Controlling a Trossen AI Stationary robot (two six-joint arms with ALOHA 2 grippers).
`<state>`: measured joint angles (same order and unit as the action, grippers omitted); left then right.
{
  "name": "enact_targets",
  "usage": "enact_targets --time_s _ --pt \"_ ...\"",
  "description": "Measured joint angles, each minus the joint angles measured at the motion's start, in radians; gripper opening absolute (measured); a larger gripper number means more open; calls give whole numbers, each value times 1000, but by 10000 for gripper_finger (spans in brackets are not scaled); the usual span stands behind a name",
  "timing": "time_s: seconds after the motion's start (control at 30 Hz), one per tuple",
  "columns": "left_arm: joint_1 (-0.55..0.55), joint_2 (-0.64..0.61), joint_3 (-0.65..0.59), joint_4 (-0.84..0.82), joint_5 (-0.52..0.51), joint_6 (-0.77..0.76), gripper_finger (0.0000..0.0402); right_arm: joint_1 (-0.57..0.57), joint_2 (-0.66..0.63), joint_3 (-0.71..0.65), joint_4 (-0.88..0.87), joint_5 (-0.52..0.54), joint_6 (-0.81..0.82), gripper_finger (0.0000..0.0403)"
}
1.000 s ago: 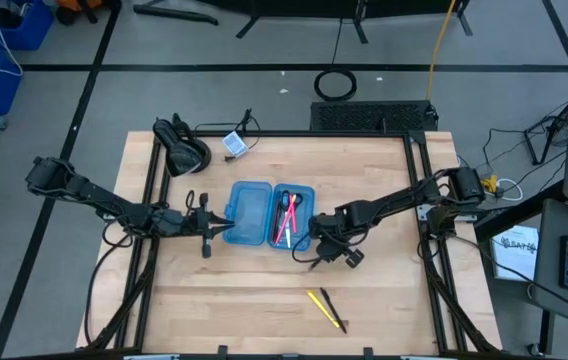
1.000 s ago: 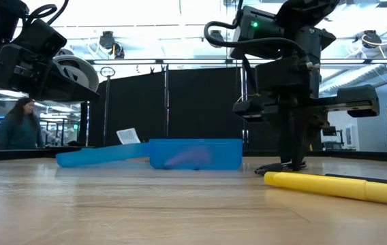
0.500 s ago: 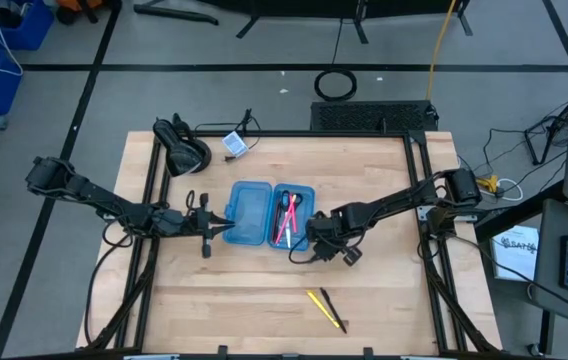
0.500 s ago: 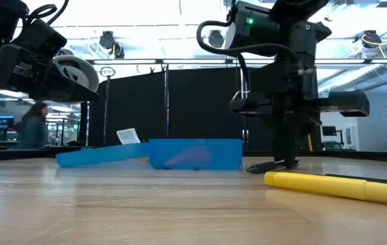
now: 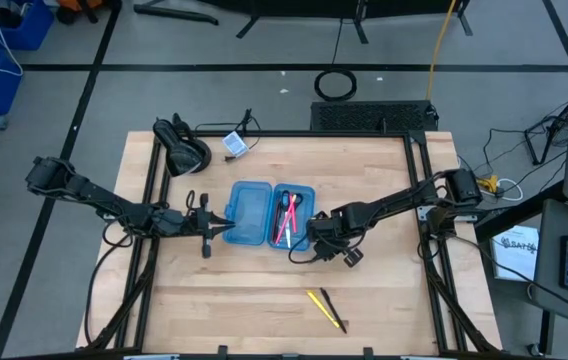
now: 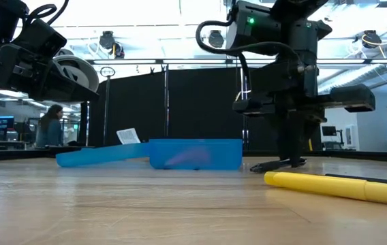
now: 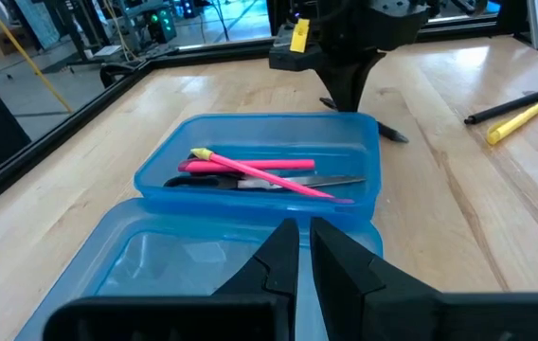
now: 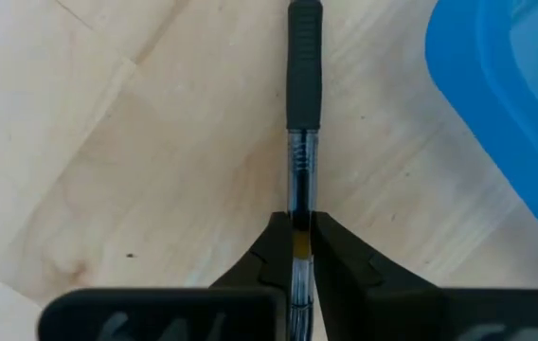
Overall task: Pick & place school supplies into a supply box
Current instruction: Put the top black pen into the blue supply box
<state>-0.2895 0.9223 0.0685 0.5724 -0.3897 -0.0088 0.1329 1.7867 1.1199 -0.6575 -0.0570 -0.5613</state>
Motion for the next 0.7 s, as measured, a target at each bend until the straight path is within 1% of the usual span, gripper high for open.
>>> enact_targets --time_s 0.2,0.33,0.43,0.6,0.7 --pt "0 0 0 1 0 0 37 0 -58 1 40 -76 1 17" --pt "0 0 0 3 0 0 37 0 -120 2 46 -72 1 17" --pt "0 0 0 6 0 0 37 0 -161 5 46 -27 1 17" --pt "0 0 0 6 0 0 37 -35 -168 91 -14 -22 43 17" --pt "0 0 0 13 0 0 37 -63 -168 164 -64 -8 15 17"
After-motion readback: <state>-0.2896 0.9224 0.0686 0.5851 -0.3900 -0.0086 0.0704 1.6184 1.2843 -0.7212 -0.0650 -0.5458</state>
